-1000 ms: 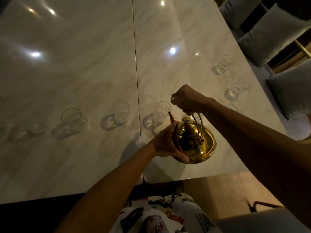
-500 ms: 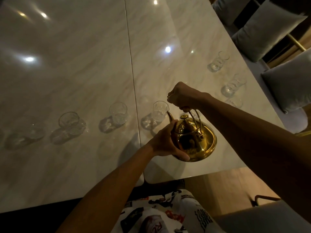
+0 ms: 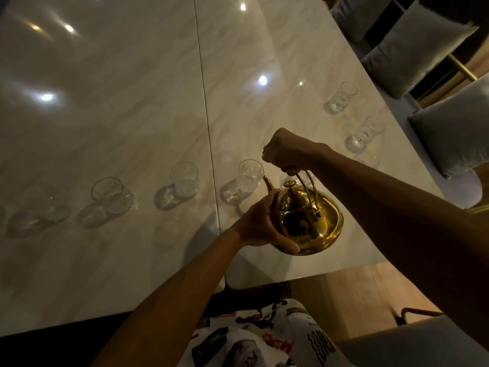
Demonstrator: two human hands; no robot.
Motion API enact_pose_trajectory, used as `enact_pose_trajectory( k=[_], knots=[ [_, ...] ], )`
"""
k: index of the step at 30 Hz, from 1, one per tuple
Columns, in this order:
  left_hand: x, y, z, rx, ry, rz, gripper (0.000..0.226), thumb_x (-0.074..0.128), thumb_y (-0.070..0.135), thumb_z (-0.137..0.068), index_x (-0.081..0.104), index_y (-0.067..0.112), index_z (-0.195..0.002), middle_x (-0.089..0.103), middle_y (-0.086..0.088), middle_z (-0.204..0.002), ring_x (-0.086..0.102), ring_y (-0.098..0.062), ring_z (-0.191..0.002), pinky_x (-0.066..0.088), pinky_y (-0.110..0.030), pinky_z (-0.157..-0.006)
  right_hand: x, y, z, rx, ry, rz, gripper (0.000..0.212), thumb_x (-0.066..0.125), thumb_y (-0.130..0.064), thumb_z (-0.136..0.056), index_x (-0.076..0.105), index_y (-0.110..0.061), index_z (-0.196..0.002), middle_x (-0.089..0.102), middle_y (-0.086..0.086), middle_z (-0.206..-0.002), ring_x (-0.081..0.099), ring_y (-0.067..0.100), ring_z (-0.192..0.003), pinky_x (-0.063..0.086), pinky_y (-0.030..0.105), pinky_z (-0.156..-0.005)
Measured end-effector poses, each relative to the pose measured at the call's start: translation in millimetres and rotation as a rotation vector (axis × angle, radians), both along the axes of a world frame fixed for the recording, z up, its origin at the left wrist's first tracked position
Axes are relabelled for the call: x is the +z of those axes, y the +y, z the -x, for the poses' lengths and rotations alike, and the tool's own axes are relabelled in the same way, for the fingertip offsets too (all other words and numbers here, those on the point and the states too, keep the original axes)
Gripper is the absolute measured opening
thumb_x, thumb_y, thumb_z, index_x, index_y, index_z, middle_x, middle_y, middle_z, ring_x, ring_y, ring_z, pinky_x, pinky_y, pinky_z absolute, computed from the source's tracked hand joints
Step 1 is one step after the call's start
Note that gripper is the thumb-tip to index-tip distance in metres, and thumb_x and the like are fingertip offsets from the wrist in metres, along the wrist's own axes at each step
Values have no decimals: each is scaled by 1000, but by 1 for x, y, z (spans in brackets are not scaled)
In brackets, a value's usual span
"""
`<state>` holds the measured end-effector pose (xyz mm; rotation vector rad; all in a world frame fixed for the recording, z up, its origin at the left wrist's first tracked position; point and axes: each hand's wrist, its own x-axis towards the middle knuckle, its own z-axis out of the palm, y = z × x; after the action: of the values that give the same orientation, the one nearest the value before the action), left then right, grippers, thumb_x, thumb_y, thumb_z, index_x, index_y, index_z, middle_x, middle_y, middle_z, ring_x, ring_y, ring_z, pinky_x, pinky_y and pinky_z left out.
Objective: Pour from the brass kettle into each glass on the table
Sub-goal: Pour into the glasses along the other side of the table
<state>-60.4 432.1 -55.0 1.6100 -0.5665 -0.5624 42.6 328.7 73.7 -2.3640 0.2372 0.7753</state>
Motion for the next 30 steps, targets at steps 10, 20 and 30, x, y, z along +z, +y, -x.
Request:
enact_pose_trajectory(
  k=[10, 20, 30],
  knots=[
    [7, 1, 2, 1, -16, 44, 105, 92, 32, -56, 38, 10, -143, 56, 2, -137, 58, -16, -130, 55, -28, -101, 5, 2, 2, 0, -22, 20, 28, 54, -7, -93, 60, 18, -106, 52, 17, -75, 49, 28, -60, 41, 31, -48],
    [3, 3, 3, 12, -86, 25, 106, 96, 21, -58, 38, 7, -145, 56, -7, -141, 58, -20, -131, 57, -39, -101, 8, 1, 5, 11, -36, -2, 28, 54, -7, -92, 60, 19, -103, 53, 19, -74, 51, 30, -63, 42, 33, -51],
    [8, 4, 5, 21, -106, 14, 106, 96, 29, -57, 38, 11, -145, 56, -5, -142, 57, -23, -131, 57, -49, -99, 14, 3, 10, 0, -32, 18, 28, 54, -8, -93, 61, 17, -104, 51, 18, -74, 47, 28, -62, 39, 31, -49]
  ],
)
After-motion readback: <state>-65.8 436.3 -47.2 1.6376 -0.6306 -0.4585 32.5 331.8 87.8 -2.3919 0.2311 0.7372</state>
